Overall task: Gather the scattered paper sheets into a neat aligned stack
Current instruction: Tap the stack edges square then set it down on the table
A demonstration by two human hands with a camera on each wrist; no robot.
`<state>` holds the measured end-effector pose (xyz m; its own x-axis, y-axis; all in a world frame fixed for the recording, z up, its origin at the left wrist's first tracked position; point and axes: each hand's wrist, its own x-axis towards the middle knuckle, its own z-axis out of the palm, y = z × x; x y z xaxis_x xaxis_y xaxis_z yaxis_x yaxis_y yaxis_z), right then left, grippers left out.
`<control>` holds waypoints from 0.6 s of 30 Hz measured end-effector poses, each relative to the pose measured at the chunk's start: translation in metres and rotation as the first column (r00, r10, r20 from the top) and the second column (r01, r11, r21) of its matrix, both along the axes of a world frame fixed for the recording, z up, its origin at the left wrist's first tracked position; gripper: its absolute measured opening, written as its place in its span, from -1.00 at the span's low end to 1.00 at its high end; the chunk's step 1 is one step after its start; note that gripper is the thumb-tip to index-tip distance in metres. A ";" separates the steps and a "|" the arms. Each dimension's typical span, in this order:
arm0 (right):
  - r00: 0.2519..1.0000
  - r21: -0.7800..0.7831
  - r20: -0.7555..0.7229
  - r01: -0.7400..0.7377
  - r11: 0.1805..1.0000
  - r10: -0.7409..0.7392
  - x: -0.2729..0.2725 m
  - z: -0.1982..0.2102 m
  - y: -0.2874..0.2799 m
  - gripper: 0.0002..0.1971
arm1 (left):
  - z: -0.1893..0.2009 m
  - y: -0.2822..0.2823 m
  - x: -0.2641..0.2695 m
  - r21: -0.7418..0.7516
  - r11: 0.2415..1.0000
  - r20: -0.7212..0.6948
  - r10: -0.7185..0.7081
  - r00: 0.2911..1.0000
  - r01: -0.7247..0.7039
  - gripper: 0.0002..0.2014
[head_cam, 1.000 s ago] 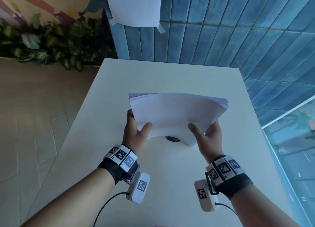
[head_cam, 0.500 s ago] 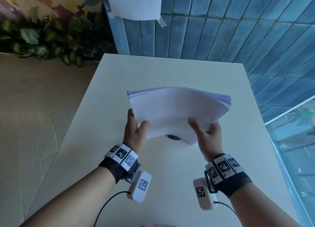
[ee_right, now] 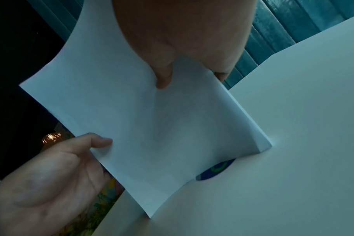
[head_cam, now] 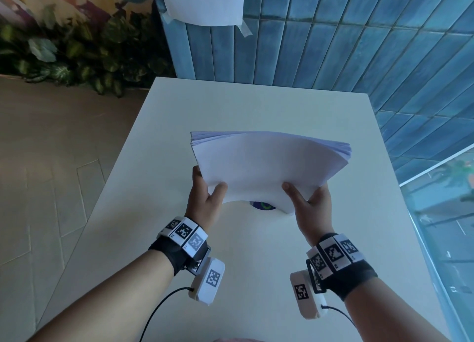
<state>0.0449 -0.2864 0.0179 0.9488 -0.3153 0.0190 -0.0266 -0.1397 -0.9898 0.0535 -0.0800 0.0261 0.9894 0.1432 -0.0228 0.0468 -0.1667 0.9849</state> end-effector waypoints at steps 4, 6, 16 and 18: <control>1.000 -0.020 0.026 0.003 1.000 -0.003 0.003 0.001 -0.001 -0.65 | 0.002 0.001 0.005 0.005 1.000 0.009 0.004 1.000 -0.004 -0.60; 1.000 -0.023 0.016 0.004 1.000 -0.004 0.002 -0.003 -0.001 -0.64 | -0.002 0.001 0.004 0.010 1.000 0.005 -0.009 1.000 0.009 -0.56; 0.998 -0.044 -0.050 -0.027 0.999 0.025 0.001 -0.021 -0.006 -0.54 | -0.026 0.003 -0.004 0.075 0.996 -0.138 -0.037 0.990 0.048 -0.63; 0.995 -0.032 -0.086 -0.044 0.999 0.041 -0.002 -0.028 -0.006 -0.55 | -0.032 0.005 -0.003 0.110 0.992 -0.150 -0.038 0.988 0.055 -0.70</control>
